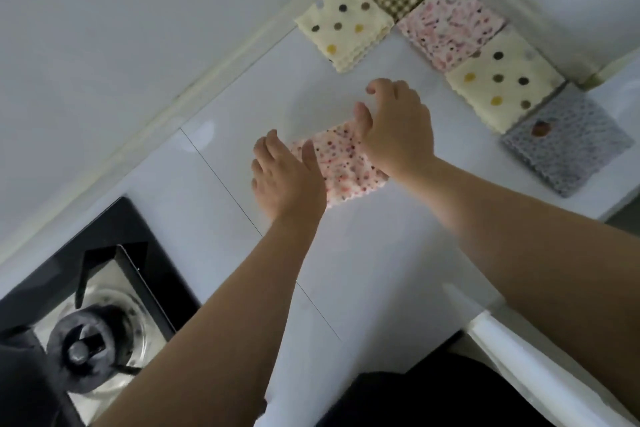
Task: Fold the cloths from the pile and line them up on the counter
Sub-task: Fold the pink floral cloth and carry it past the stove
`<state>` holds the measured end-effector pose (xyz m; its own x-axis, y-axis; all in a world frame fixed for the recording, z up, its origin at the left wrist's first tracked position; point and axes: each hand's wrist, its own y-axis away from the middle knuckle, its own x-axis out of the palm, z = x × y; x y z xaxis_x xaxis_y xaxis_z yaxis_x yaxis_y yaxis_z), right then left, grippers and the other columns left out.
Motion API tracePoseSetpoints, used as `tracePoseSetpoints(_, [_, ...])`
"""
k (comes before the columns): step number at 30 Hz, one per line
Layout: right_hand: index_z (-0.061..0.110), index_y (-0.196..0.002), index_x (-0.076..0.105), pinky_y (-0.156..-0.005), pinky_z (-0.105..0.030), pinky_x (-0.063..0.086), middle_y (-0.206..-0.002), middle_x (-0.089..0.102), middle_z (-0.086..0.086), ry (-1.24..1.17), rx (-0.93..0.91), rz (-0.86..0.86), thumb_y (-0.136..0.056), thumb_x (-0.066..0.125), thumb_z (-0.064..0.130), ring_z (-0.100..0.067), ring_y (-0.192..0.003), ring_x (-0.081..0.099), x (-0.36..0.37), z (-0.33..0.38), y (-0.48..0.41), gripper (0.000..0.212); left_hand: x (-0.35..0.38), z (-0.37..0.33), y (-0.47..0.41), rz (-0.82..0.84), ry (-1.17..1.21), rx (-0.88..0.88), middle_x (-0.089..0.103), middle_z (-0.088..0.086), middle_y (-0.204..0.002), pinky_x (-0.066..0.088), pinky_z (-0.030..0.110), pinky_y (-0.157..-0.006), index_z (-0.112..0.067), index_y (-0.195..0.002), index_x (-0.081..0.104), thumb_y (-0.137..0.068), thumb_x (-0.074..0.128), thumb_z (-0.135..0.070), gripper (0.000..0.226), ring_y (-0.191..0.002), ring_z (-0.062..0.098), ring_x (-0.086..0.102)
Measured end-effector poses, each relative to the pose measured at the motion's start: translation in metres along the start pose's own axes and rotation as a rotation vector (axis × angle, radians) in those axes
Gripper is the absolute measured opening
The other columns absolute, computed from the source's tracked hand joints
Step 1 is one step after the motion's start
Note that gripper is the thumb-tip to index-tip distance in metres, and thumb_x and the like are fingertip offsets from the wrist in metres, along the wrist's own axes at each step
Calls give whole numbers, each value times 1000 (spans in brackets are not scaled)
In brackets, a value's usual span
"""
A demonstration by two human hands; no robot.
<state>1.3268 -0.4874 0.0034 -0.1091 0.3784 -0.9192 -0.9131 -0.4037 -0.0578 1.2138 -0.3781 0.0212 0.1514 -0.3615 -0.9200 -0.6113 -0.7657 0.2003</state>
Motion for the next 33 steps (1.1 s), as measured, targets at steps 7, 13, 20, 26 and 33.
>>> tracePoseSetpoints(7, [9,-101,69,-71,-43,45,-106,65,-8,21,-552,146,-89,55,22,-33,-86,58,18,-28,29,23,28,45,12,56,-270,718,50,2,-148,30,39,-114,-14,-142,52,-93,60,-13,50,-142,22,41])
tracePoseSetpoints(13, [18,-97,72,-74,-38,35,-107,70,6,143,-564,86,-82,59,18,-27,-90,58,32,1,-21,20,29,31,-24,26,-222,491,45,1,-153,22,39,-121,-16,-146,49,-102,39,-30,47,-146,18,33])
tracePoseSetpoints(20, [17,-97,66,-81,-40,25,-104,68,4,279,-543,231,-84,28,24,-32,-111,51,22,40,-89,40,23,10,-87,101,-322,442,22,1,-164,5,33,-125,-16,-157,25,-107,25,-34,53,-153,18,13])
tracePoseSetpoints(26, [15,-129,51,-93,-44,30,-123,60,-2,323,-498,307,-92,42,19,-31,-120,40,23,44,-121,38,20,-5,-116,113,-345,437,16,2,-165,0,37,-125,-16,-158,19,-107,20,-34,54,-153,20,8])
tracePoseSetpoints(33, [15,-135,47,-93,-45,30,-127,60,-3,328,-478,264,-91,47,17,-33,-120,41,37,38,-139,44,18,-9,-133,119,-279,467,18,1,-165,4,35,-125,-17,-157,22,-108,26,-32,52,-153,19,9])
